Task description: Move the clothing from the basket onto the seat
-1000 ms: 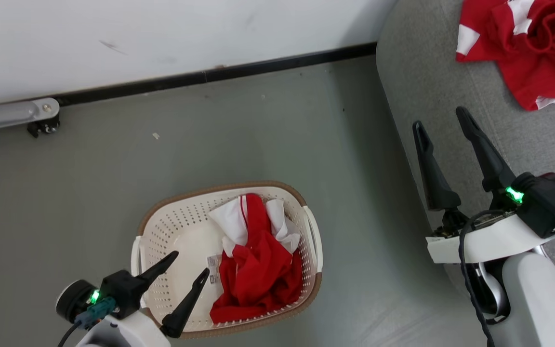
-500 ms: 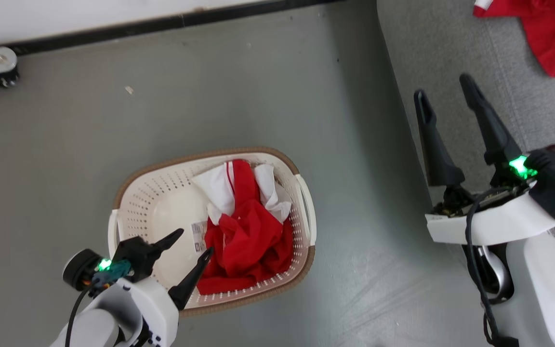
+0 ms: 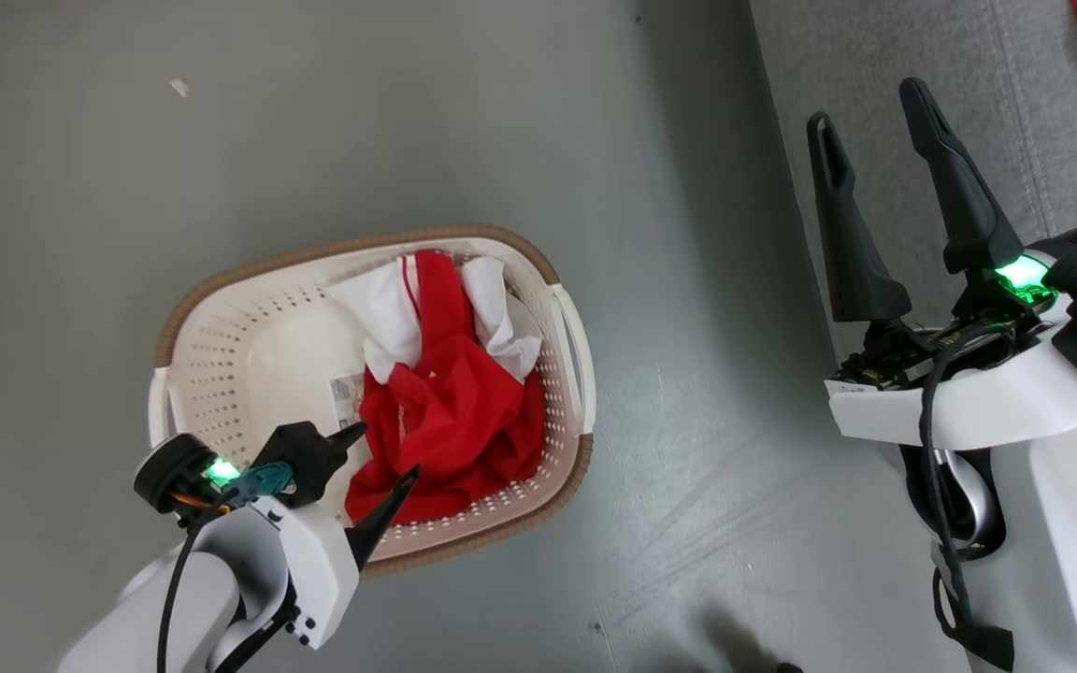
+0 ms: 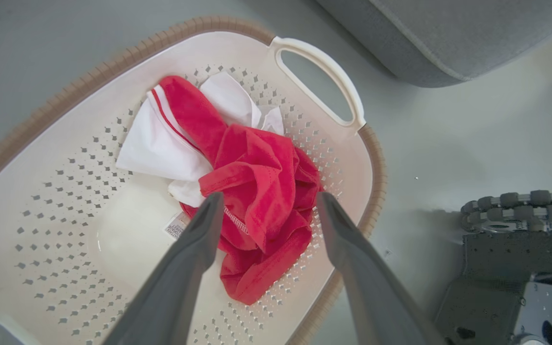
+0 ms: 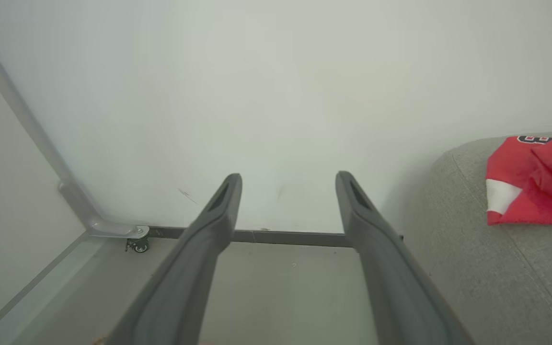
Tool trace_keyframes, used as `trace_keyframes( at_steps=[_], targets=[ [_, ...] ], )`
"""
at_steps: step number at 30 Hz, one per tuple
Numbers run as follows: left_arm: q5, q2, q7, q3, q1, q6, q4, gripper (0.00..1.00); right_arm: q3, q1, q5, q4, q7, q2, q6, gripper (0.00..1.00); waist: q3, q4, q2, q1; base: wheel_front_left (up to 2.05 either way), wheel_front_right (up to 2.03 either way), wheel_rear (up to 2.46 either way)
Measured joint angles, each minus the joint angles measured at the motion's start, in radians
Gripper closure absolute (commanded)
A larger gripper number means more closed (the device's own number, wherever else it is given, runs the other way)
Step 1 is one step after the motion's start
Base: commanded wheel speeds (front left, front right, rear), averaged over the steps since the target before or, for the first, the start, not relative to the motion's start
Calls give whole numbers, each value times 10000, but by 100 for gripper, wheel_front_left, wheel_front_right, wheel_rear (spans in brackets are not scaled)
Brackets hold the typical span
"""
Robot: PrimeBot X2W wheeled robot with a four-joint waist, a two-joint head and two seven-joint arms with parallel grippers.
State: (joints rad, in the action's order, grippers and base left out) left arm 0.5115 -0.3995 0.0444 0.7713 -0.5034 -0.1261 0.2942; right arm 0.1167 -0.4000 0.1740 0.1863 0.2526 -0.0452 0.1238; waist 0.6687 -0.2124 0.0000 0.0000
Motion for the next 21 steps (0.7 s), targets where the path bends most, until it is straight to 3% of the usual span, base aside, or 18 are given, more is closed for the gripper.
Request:
trace_keyframes(
  at_steps=[21],
  targets=[
    [73, -236, 251, 1099, -1592, 0, 502, 0, 278, -695, 378, 324, 40, 0, 0, 0, 1502, -674, 0, 0, 0, 0, 0]
  ],
)
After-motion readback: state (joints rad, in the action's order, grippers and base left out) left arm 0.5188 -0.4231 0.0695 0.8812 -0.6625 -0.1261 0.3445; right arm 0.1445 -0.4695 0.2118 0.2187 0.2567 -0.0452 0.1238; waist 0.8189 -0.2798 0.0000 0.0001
